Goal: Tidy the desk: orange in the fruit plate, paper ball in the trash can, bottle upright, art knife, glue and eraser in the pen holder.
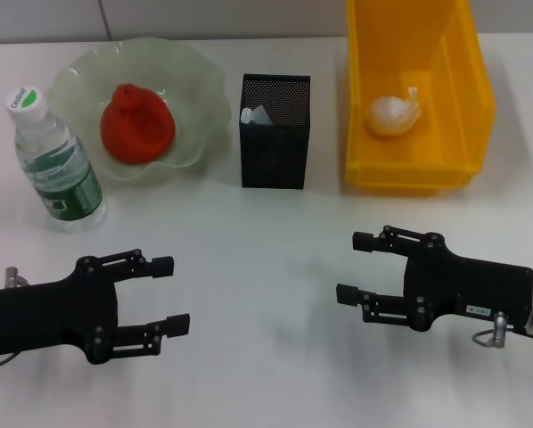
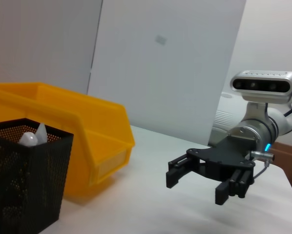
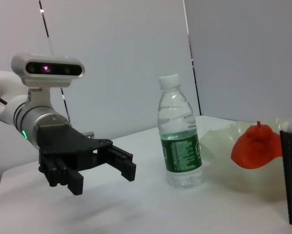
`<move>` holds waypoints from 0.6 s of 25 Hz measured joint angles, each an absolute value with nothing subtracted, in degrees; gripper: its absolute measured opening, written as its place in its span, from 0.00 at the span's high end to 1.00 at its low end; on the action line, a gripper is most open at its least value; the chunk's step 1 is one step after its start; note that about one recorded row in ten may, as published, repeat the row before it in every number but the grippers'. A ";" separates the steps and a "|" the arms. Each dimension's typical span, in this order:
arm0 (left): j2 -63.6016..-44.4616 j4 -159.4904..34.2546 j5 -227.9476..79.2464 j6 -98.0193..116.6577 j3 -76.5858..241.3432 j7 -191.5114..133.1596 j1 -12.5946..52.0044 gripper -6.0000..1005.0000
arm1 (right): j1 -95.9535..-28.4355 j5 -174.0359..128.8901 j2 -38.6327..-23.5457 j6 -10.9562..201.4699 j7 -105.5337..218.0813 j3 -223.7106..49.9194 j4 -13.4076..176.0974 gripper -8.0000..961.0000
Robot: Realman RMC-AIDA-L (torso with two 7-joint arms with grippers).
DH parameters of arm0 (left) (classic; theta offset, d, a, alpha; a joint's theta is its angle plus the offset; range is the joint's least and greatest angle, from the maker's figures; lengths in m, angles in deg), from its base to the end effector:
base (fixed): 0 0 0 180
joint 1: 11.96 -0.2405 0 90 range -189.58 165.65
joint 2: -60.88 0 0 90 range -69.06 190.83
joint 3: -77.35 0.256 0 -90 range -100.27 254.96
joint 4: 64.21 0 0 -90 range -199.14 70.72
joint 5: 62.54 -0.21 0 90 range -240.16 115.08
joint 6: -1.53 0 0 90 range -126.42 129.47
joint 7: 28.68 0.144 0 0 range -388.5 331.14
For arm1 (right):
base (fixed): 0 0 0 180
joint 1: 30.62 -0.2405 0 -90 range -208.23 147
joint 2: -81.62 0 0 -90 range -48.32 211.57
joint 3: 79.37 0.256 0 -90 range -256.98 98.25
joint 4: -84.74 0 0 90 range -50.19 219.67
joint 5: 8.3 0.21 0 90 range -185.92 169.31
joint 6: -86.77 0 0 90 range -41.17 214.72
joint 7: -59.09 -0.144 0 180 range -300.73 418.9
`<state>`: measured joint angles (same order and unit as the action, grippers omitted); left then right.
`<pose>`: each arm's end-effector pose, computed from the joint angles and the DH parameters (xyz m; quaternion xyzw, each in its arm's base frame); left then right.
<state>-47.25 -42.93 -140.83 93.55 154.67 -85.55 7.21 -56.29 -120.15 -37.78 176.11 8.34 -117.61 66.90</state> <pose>-0.3151 0.2472 -0.0047 -0.9450 -0.1602 -0.2737 0.0798 0.2911 0.2659 -0.0547 -0.9367 0.1532 0.2876 0.1279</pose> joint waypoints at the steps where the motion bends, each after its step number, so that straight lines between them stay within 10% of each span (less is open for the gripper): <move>1: -47.02 -43.05 -141.22 93.89 154.62 -85.87 7.57 0.22 | -56.41 -120.15 -37.76 176.19 8.34 -117.64 66.90 0.20; 15: -46.77 -42.85 -141.32 94.43 155.11 -85.90 7.73 0.22 | -56.46 -120.48 -37.62 177.52 8.81 -117.70 66.89 0.20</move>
